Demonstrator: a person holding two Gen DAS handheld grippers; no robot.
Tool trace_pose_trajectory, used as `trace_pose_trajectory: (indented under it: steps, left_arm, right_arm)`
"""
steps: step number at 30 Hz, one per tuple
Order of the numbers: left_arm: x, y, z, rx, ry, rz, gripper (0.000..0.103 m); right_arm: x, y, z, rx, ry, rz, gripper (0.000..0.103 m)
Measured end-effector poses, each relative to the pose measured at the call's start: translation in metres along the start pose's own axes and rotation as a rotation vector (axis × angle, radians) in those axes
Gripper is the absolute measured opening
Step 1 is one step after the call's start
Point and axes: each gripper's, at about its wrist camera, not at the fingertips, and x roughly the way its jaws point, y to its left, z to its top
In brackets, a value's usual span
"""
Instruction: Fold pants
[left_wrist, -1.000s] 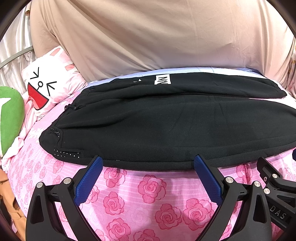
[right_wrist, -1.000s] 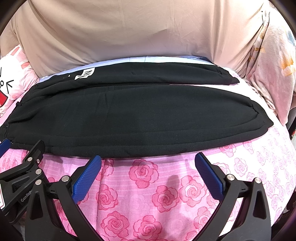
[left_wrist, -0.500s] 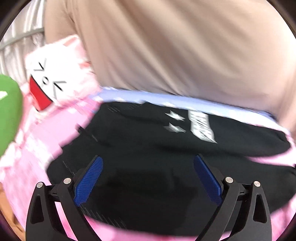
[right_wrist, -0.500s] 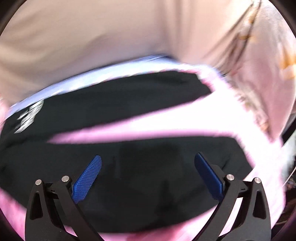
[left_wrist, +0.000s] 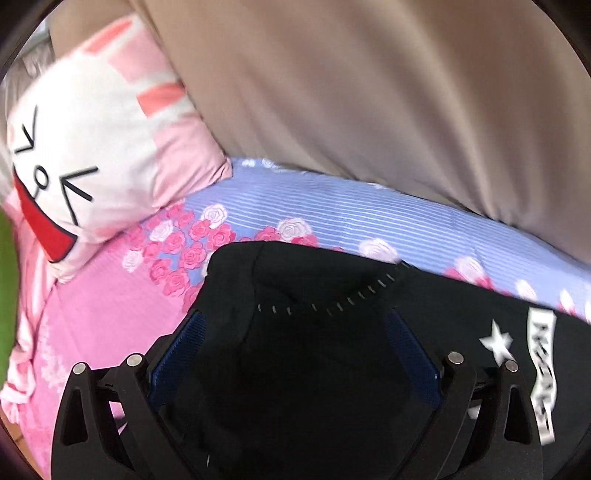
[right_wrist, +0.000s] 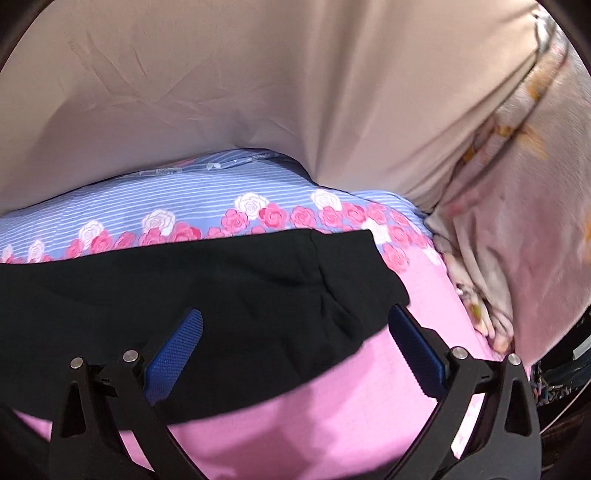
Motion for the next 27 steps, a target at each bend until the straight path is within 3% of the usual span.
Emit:
trace_pose_trajectory:
  steps: [3,5,9,11,12,13,14,15,16,22,24,27]
  left_arm:
    - [0.028,0.001,0.011,-0.011,0.033,0.002,0.095]
    - [0.05,0.0,0.016,-0.012,0.096,0.0,0.095]
    - [0.078,0.002,0.021,-0.055,0.145,-0.004,0.09]
    - [0.081,0.002,0.025,-0.056,0.142,-0.005,0.076]
    - [0.079,0.002,0.027,-0.048,0.128,0.015,0.055]
    - [0.075,0.0,0.029,-0.024,0.116,0.058,0.012]
    - [0.074,0.0,0.03,-0.009,0.126,0.05,0.002]
    - [0.071,0.001,0.032,-0.013,0.134,0.033,0.002]
    - [0.062,0.005,0.034,-0.018,0.115,0.018,0.002]
    - [-0.03,0.029,0.02,-0.013,-0.034,-0.114,0.002]
    - [-0.066,0.042,0.005,0.004,-0.078,-0.146,0.002]
    - [-0.116,0.071,-0.03,0.029,-0.141,-0.172,0.002]
  right_arm:
    - [0.015,0.006,0.007,-0.002,0.019,0.027,0.098]
    - [0.03,0.006,0.013,0.005,0.045,0.066,0.098]
    - [0.077,-0.007,0.022,0.114,0.164,0.203,0.098]
    - [0.09,-0.011,0.02,0.156,0.179,0.251,0.097]
    - [0.089,-0.008,0.019,0.142,0.146,0.253,0.095]
    - [0.086,-0.004,0.019,0.115,0.13,0.261,0.072]
    - [0.08,0.0,0.02,0.084,0.111,0.282,0.046]
    - [0.076,0.001,0.021,0.081,0.11,0.328,0.007]
    - [0.07,-0.002,0.021,0.097,0.115,0.352,0.002]
    - [-0.022,-0.025,0.014,0.087,-0.071,0.414,0.002]
    - [-0.072,-0.042,-0.004,0.074,-0.156,0.439,0.002]
    - [-0.115,-0.064,-0.037,0.061,-0.208,0.462,0.002]
